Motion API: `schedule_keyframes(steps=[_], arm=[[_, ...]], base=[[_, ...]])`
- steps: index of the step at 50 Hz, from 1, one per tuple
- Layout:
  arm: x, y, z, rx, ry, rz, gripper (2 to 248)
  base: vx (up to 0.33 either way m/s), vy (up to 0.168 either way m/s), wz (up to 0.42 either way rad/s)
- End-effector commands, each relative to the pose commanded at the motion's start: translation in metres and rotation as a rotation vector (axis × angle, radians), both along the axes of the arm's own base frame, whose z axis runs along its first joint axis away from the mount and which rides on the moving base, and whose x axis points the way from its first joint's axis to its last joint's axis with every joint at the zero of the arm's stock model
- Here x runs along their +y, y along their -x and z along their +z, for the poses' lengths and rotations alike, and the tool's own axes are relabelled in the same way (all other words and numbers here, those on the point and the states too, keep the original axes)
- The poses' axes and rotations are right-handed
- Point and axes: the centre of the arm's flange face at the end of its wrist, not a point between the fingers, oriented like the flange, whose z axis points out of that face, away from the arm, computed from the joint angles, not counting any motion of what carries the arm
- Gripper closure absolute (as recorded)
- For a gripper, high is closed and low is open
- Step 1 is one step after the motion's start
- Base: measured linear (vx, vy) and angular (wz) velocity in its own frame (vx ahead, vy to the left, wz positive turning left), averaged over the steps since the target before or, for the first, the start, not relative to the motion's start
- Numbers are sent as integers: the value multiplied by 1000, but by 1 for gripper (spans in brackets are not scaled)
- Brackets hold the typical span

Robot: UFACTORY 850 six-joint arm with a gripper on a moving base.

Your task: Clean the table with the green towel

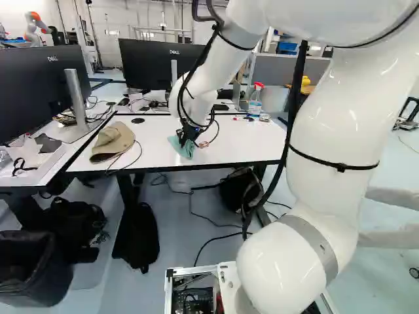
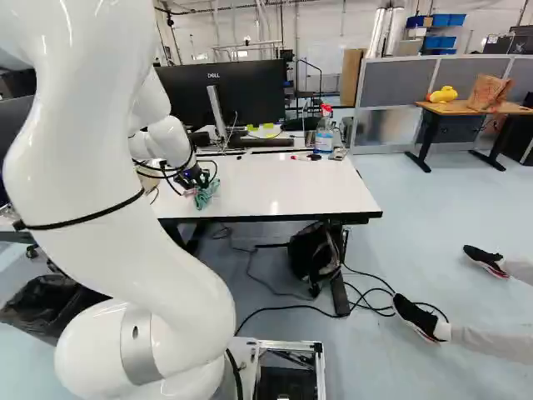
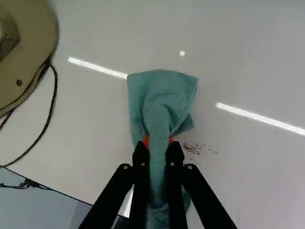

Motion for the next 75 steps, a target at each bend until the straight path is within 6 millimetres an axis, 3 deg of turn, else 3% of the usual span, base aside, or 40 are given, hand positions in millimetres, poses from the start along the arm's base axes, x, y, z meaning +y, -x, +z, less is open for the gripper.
schedule_keyframes(steps=[15, 29, 75], arm=[[1, 29, 0, 7, 3, 24, 208], [-15, 50, 0, 11, 4, 8, 208], [-94, 56, -1, 14, 4, -168, 208]], base=[[0, 0, 0], [0, 0, 0], [0, 0, 0]])
